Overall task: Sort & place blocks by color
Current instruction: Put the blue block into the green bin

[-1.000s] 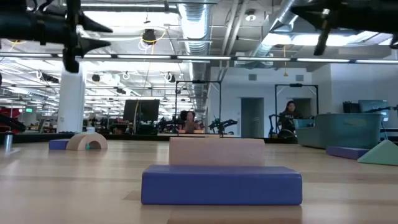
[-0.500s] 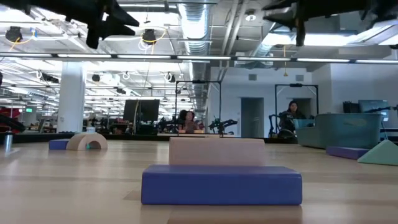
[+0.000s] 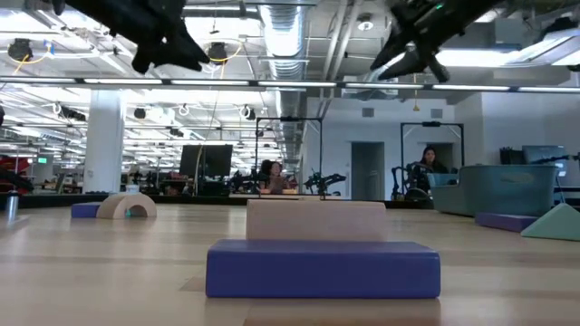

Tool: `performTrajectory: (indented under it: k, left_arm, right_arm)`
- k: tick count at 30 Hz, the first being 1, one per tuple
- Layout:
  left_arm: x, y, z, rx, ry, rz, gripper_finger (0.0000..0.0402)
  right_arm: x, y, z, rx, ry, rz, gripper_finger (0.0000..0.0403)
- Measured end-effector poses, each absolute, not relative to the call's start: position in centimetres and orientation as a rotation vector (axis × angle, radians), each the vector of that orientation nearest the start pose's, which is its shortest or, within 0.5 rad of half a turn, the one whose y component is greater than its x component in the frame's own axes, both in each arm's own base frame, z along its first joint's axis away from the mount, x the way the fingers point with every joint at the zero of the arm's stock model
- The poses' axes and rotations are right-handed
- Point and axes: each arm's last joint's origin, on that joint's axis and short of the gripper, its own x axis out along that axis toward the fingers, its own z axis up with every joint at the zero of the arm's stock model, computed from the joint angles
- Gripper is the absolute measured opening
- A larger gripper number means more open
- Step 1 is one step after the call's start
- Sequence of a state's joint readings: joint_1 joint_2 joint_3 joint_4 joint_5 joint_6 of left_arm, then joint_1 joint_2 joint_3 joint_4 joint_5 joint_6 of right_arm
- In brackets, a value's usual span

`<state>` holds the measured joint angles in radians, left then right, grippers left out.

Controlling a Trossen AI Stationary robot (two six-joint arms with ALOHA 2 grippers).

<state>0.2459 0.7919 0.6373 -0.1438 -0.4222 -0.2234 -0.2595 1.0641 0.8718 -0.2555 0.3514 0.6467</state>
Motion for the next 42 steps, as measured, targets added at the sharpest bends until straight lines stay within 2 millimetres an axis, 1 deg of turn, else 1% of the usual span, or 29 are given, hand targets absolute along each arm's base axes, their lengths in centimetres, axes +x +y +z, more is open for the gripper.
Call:
performTrajectory:
  k: [3, 6, 10, 12, 14, 17, 19, 23, 26, 29, 32, 35, 38, 41, 42]
  left_arm:
    - [17.4, 6.1, 28.0, -0.190, 0.248, 0.723, 0.0145]
    - [18.1, 6.6, 27.6, -0.198, 0.257, 0.717, 0.0145]
    - [18.6, 6.7, 27.3, -0.208, 0.270, 0.689, 0.0145]
    - [18.6, 6.8, 27.2, -0.220, 0.272, 0.691, 0.0145]
    - [18.6, 6.7, 27.1, -0.254, 0.271, 0.697, 0.0145]
    - [18.5, 6.7, 26.9, -0.294, 0.278, 0.706, 0.0145]
    - [18.4, 6.7, 26.8, -0.292, 0.292, 0.711, 0.0145]
    - [18.7, 6.9, 26.5, -0.205, 0.331, 0.717, 0.0145]
    - [19.1, 7.0, 26.5, -0.103, 0.358, 0.705, 0.0145]
    - [19.4, 7.1, 26.1, -0.051, 0.392, 0.671, 0.0144]
    - [19.7, 7.1, 26.0, -0.053, 0.393, 0.645, 0.0144]
    - [20.1, 7.1, 25.9, -0.061, 0.387, 0.607, 0.0144]
    - [20.4, 7.2, 25.9, -0.064, 0.380, 0.596, 0.0144]
    - [20.3, 7.1, 25.7, -0.087, 0.386, 0.601, 0.0144]
    - [20.3, 7.1, 25.7, -0.096, 0.385, 0.603, 0.0144]
  right_arm:
    - [23.9, -8.1, 29.7, 0.581, 0.347, -0.765, 0.0148]
    - [26.0, -8.9, 28.5, 0.529, 0.525, -0.736, 0.0152]
    - [27.6, -8.4, 26.5, 0.533, 0.788, -0.696, 0.0158]
    - [27.9, -7.6, 25.5, 0.582, 0.917, -0.697, 0.0161]
    - [27.8, -6.3, 24.5, 0.648, 1.035, -0.700, 0.0162]
    - [27.5, -3.6, 23.6, 0.720, 1.174, -0.701, 0.0165]
    - [27.3, -1.8, 23.0, 0.745, 1.241, -0.740, 0.0168]
    - [27.6, 1.0, 21.5, 0.781, 1.318, -0.812, 0.0178]
    - [28.1, 2.2, 19.8, 0.794, 1.387, -0.868, 0.0194]
    - [27.8, 2.7, 18.6, 0.785, 1.477, -0.944, 0.0224]
    - [27.4, 2.8, 17.9, 0.763, 1.537, -1.010, 0.0259]
    - [27.1, 3.1, 16.9, 0.809, 1.518, -0.975, 0.0285]
    - [26.7, 3.3, 15.3, 0.883, 1.483, -0.922, 0.0295]
    - [25.8, 3.3, 13.9, 0.926, 1.500, -0.937, 0.0297]
    - [25.7, 3.2, 13.8, 0.932, 1.486, -0.931, 0.0297]
